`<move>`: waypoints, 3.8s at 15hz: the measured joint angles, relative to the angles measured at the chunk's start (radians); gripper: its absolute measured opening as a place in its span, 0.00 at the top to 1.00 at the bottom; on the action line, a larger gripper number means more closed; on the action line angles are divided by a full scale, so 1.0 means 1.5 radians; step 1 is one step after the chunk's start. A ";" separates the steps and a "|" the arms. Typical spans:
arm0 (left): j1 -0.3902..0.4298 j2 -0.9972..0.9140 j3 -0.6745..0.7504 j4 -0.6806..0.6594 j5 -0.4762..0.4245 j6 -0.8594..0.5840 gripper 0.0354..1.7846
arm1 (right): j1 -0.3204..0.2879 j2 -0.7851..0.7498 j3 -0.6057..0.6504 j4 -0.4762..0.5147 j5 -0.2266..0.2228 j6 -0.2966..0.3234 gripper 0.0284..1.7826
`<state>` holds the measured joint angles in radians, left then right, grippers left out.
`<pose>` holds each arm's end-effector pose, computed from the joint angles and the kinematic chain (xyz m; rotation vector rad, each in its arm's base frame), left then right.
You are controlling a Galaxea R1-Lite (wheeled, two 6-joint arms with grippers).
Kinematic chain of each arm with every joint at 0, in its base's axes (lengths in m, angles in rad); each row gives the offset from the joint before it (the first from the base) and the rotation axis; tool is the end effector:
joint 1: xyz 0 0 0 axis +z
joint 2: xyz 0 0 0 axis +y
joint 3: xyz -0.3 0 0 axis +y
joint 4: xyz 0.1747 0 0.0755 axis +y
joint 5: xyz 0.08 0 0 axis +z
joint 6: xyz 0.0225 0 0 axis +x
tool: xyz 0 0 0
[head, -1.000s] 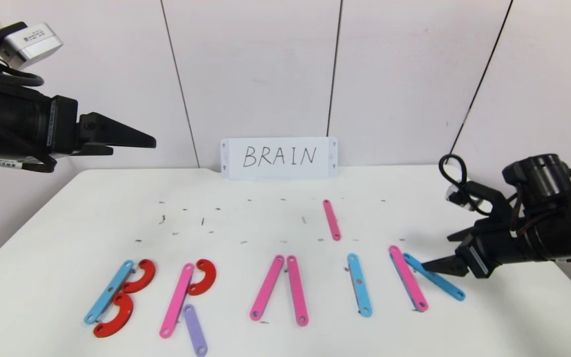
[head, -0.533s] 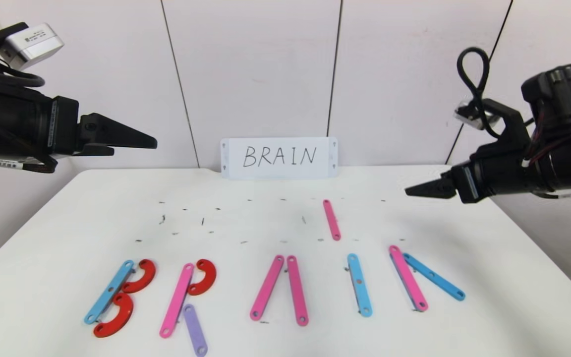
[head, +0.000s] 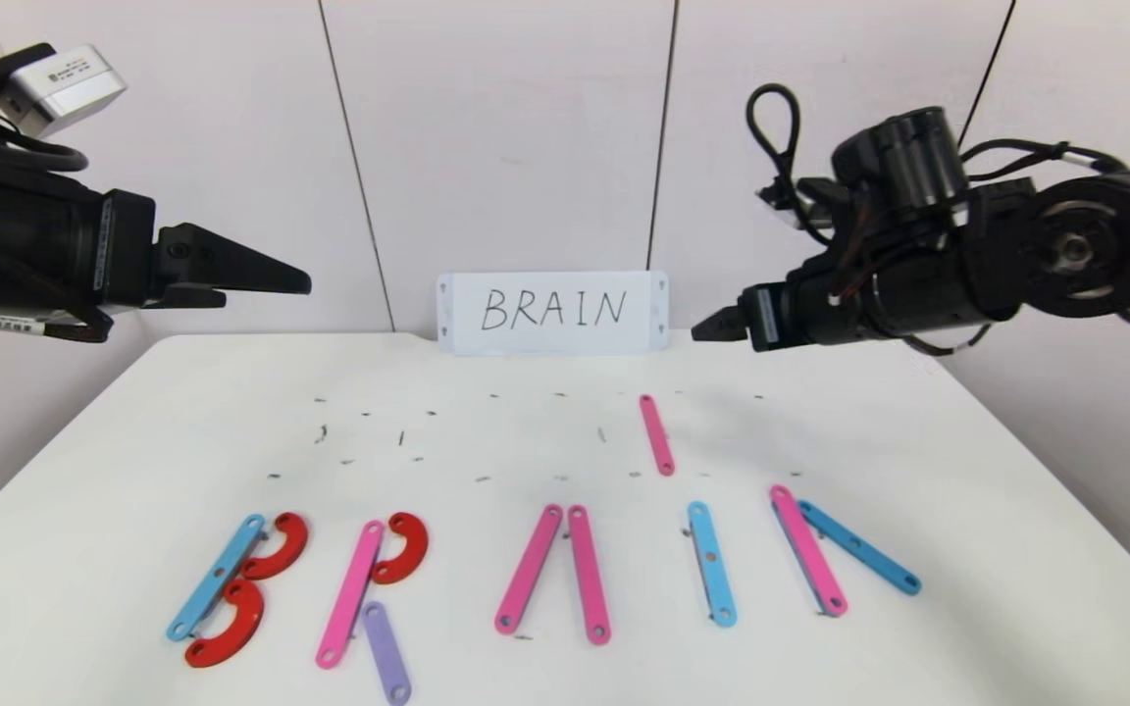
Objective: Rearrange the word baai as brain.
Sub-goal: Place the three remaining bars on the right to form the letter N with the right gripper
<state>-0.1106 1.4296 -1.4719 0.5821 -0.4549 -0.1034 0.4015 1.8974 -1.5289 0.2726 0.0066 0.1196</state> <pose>0.2127 -0.0336 0.3283 -0.1919 0.5673 -0.5236 0.3392 0.1442 0.2303 -0.0126 0.6549 0.3552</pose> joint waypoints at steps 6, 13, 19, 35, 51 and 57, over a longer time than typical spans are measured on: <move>0.000 -0.001 0.000 0.000 0.000 0.000 0.03 | 0.051 0.143 -0.070 -0.001 -0.080 0.097 0.03; -0.003 -0.003 0.001 0.000 0.000 0.000 0.03 | 0.080 0.259 -0.120 -0.007 -0.168 0.157 0.03; -0.007 -0.002 0.002 0.001 0.001 0.000 0.03 | 0.088 0.299 -0.126 -0.008 -0.180 0.162 0.03; -0.009 -0.003 0.005 -0.001 0.001 0.001 0.03 | 0.094 0.307 -0.125 -0.002 -0.179 0.169 0.87; -0.009 -0.004 0.006 0.000 0.001 0.001 0.03 | 0.058 0.093 -0.066 0.008 -0.180 0.131 0.87; -0.012 -0.004 0.006 0.000 0.001 0.002 0.03 | -0.009 -0.046 0.049 0.007 -0.168 0.058 0.87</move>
<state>-0.1283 1.4230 -1.4630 0.5826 -0.4532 -0.1004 0.3885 1.8285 -1.4562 0.2823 -0.2449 0.2064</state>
